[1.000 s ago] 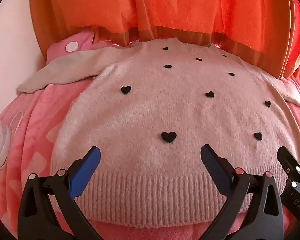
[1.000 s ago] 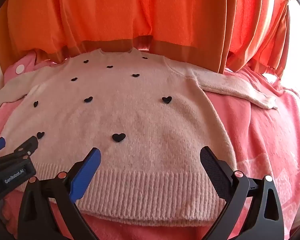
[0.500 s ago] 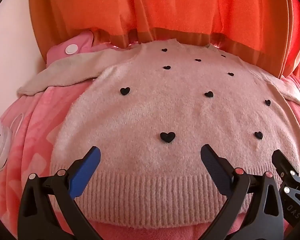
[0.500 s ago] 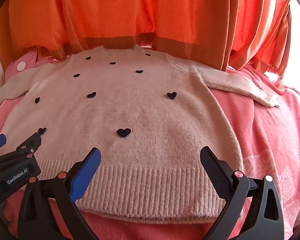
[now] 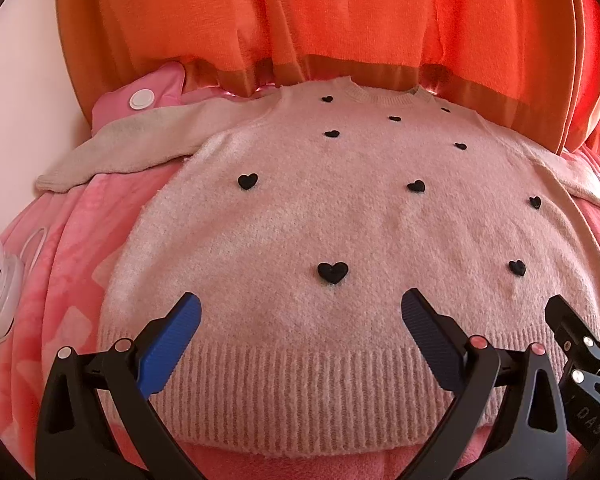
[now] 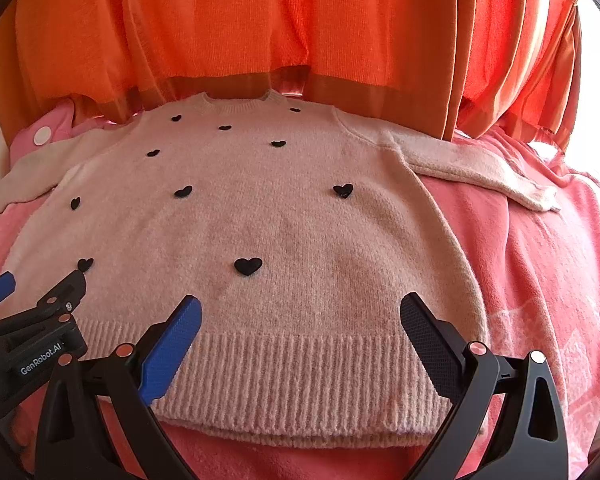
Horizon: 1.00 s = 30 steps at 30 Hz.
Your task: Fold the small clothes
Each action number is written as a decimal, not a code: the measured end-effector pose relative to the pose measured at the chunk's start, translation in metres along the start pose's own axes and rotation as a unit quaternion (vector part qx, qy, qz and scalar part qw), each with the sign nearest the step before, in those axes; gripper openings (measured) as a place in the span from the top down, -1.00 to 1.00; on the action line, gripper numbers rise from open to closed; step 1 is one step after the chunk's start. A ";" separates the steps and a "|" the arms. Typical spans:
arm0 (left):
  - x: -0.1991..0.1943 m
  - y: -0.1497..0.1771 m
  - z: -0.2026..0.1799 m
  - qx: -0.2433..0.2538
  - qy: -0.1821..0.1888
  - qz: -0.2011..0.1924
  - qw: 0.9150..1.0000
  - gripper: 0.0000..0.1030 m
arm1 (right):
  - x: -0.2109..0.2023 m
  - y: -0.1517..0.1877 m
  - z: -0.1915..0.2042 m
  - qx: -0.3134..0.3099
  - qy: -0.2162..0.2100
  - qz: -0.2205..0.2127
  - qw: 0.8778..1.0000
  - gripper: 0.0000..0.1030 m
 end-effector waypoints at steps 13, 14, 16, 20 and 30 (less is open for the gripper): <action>0.000 0.000 -0.003 0.002 0.002 -0.002 1.000 -0.90 | -0.002 0.001 0.003 0.000 -0.001 0.003 1.000 -0.90; 0.000 0.001 -0.003 0.002 0.002 -0.002 1.000 -0.90 | -0.002 0.001 0.003 0.000 -0.002 0.003 1.000 -0.90; 0.000 0.001 -0.004 0.003 0.002 -0.003 1.000 -0.90 | -0.002 0.000 0.003 0.001 -0.002 0.004 1.000 -0.90; -0.001 0.001 -0.006 0.004 0.003 -0.004 1.000 -0.90 | -0.002 0.000 0.003 0.001 -0.003 0.004 1.000 -0.90; -0.001 0.001 -0.006 0.004 0.003 -0.004 1.000 -0.90 | -0.001 0.000 0.004 0.000 -0.004 0.006 1.000 -0.90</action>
Point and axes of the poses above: each gripper's, at about its wrist camera, not at the fingertips, and x roughly the way its jaws point, z to its left, y to its underside, the point moved 4 cm from there along x, roughly the way its jaws point, and after that the axes turned 11 degrees about z, right-handed, at the moved point
